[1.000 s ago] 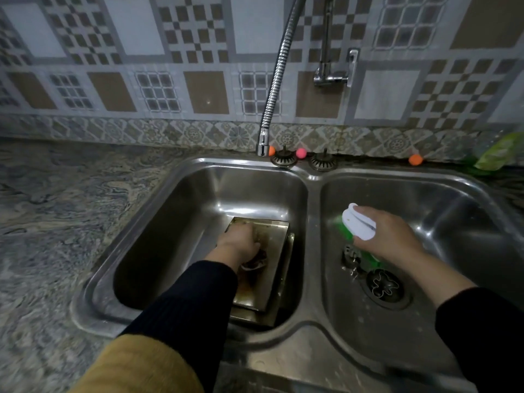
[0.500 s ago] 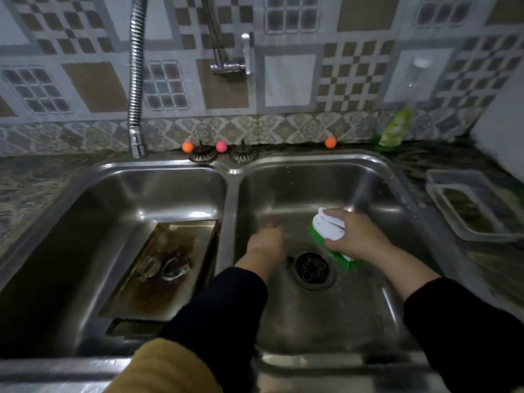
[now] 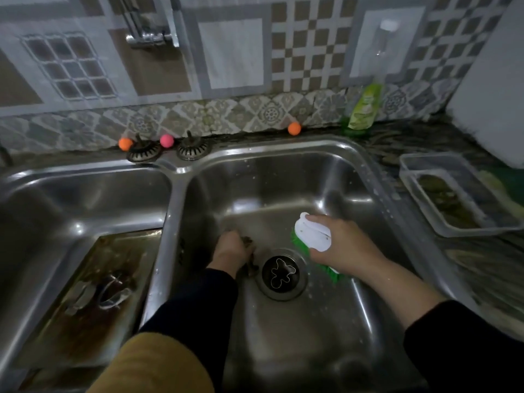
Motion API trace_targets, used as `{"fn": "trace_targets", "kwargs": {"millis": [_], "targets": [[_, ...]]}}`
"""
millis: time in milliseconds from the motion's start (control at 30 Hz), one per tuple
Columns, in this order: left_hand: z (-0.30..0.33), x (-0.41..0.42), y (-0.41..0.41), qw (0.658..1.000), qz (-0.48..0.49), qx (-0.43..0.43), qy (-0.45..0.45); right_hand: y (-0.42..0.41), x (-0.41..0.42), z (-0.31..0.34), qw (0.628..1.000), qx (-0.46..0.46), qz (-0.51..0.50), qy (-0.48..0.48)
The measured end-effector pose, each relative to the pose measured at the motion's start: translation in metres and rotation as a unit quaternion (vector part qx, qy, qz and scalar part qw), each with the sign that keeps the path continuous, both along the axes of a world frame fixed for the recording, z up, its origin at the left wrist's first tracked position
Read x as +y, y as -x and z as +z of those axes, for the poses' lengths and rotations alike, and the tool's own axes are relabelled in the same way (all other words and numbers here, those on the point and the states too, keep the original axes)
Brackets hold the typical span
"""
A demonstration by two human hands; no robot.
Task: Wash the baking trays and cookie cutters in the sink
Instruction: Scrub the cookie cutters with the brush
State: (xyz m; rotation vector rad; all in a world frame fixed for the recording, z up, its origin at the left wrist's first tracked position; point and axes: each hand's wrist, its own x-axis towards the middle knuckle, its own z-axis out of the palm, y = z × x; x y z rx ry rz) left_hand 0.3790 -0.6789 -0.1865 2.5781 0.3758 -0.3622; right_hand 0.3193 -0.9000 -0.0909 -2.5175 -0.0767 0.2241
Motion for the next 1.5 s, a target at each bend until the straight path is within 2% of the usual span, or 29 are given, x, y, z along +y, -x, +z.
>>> {"fn": "trace_targets", "kwargs": {"millis": [167,267,400,500,700,800,867,1033,1167,1233,1333,1433,1500], "targets": [[0.027,-0.012,0.001,0.999,0.007,-0.037,0.038,0.001,-0.011,0.018,1.000,-0.011,-0.005,-0.017],[0.052,-0.025,0.003,0.993,0.001,-0.073,0.090,-0.001,-0.031,0.046,0.998,-0.046,-0.031,-0.028],[0.076,-0.046,0.006,0.970,0.033,-0.112,0.214,-0.009,-0.075,0.091,0.988,-0.108,-0.106,-0.016],[0.090,-0.065,0.015,0.944,0.054,-0.118,0.303,-0.016,-0.110,0.108,0.980,-0.107,-0.166,0.016],[0.094,-0.089,0.022,0.876,0.103,-0.049,0.469,-0.029,-0.147,0.106,0.976,-0.010,-0.198,0.094],[0.100,-0.095,0.030,0.817,0.141,0.002,0.559,-0.029,-0.153,0.103,0.975,0.032,-0.172,0.140],[0.104,-0.098,0.034,0.789,0.160,0.015,0.594,-0.029,-0.156,0.103,0.974,0.029,-0.169,0.149],[0.109,-0.098,0.035,0.738,0.227,-0.006,0.635,-0.017,-0.133,0.117,0.976,-0.045,-0.200,0.070],[0.119,-0.107,0.042,0.694,0.269,-0.020,0.667,0.026,-0.067,0.104,0.985,-0.105,-0.125,-0.048],[0.122,-0.109,0.046,0.698,0.268,-0.020,0.663,0.046,-0.032,0.087,0.985,-0.117,-0.085,-0.093],[0.119,-0.109,0.054,0.746,0.237,-0.017,0.622,0.047,0.000,0.067,0.975,-0.149,-0.096,-0.131],[0.121,-0.106,0.061,0.752,0.244,-0.023,0.612,0.045,0.008,0.062,0.968,-0.159,-0.123,-0.150],[0.125,-0.099,0.061,0.750,0.296,-0.024,0.591,0.054,0.012,0.057,0.973,-0.145,-0.100,-0.147]]}}
